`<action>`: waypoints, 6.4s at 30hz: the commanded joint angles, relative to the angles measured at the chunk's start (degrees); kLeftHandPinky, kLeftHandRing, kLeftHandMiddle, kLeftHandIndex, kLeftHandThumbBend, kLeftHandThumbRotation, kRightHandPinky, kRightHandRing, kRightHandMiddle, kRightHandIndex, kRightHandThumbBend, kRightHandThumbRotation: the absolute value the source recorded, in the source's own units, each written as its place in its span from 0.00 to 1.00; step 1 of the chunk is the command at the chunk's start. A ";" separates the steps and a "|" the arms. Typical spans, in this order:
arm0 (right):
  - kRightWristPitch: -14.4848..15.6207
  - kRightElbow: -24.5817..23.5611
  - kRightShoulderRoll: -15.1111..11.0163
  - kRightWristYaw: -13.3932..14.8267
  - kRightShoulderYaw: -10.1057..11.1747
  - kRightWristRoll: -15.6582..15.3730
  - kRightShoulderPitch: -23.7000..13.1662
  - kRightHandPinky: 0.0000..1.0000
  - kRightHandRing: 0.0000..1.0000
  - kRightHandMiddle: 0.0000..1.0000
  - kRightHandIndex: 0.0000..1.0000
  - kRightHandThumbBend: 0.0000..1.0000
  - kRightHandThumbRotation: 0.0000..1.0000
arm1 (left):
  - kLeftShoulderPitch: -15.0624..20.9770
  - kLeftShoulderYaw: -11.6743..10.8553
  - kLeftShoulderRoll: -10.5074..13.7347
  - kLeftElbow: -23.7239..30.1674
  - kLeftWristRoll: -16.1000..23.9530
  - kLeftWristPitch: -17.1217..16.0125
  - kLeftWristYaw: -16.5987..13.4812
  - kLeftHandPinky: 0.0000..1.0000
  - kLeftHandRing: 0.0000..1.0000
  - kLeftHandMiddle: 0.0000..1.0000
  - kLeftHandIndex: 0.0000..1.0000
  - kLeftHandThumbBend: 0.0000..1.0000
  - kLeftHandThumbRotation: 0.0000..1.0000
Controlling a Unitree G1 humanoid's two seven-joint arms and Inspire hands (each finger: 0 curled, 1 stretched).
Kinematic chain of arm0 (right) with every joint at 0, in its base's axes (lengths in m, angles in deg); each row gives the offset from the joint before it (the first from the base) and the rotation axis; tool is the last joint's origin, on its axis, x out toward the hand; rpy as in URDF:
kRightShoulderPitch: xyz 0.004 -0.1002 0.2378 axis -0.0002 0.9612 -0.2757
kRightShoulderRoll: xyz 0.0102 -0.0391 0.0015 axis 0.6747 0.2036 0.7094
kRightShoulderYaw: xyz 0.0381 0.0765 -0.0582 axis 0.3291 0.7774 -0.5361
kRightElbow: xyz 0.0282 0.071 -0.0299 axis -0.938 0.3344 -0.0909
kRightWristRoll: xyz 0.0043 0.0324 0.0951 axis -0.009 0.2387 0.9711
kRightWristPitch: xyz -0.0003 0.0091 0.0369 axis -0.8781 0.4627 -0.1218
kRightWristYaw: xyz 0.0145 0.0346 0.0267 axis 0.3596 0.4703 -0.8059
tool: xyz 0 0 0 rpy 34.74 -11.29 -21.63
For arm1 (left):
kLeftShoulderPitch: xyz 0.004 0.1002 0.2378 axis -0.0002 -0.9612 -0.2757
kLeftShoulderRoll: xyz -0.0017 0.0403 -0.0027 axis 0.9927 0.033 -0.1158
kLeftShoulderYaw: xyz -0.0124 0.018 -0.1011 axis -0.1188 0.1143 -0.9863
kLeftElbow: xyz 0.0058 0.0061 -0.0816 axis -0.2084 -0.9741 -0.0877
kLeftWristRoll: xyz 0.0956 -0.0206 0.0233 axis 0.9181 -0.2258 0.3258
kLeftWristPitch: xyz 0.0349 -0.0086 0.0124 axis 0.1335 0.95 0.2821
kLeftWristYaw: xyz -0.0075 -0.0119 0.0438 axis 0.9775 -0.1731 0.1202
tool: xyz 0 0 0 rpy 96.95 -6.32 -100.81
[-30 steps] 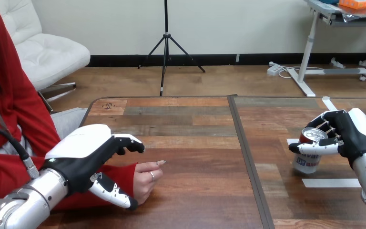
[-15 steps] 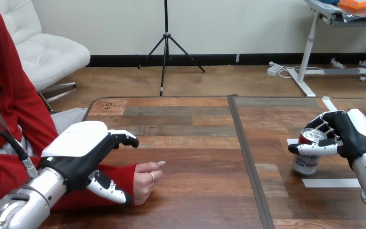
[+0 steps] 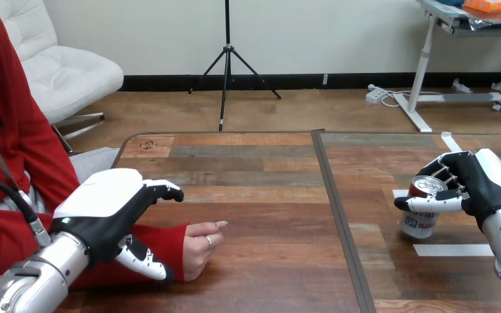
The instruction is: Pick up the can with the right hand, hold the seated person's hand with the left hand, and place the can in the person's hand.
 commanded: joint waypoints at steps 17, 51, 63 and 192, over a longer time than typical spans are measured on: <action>-0.62 -2.98 -0.98 0.56 0.15 0.21 -4.28 0.35 0.40 0.44 0.46 0.80 0.00 | 4.97 2.43 2.69 -0.89 0.53 3.02 3.63 0.76 0.81 0.83 0.80 0.90 0.16; -0.81 -3.24 -0.88 0.67 0.23 0.29 -4.44 0.35 0.40 0.43 0.46 0.80 0.00 | 7.65 4.65 3.22 -0.43 0.81 9.84 10.63 0.70 0.78 0.78 0.76 0.90 0.01; -0.79 -3.55 -0.78 0.39 0.51 0.67 -4.40 0.34 0.39 0.43 0.46 0.80 0.00 | 8.46 6.29 4.05 -1.83 3.12 8.23 8.26 0.58 0.68 0.71 0.70 0.91 0.00; 0.29 -5.30 4.05 0.94 -1.00 0.24 -6.72 0.35 0.39 0.43 0.46 0.79 0.00 | 11.31 1.50 0.70 5.70 -12.64 6.83 -3.13 0.28 0.33 0.41 0.43 0.81 0.00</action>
